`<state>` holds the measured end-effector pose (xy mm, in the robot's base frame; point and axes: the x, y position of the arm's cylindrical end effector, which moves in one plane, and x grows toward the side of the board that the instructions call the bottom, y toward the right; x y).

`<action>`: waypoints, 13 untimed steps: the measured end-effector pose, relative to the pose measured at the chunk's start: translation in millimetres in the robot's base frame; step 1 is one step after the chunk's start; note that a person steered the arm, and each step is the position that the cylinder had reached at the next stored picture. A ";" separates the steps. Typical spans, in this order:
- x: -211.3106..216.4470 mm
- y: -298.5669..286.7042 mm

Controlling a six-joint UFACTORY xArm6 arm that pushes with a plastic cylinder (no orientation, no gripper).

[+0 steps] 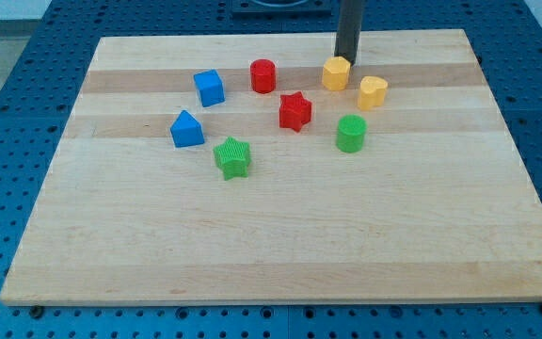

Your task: Move the blue cube down a bit

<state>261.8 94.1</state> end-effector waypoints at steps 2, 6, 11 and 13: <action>-23.0 -25.7; -26.0 -183.9; 20.4 -209.5; 30.0 -209.9</action>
<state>291.7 -115.8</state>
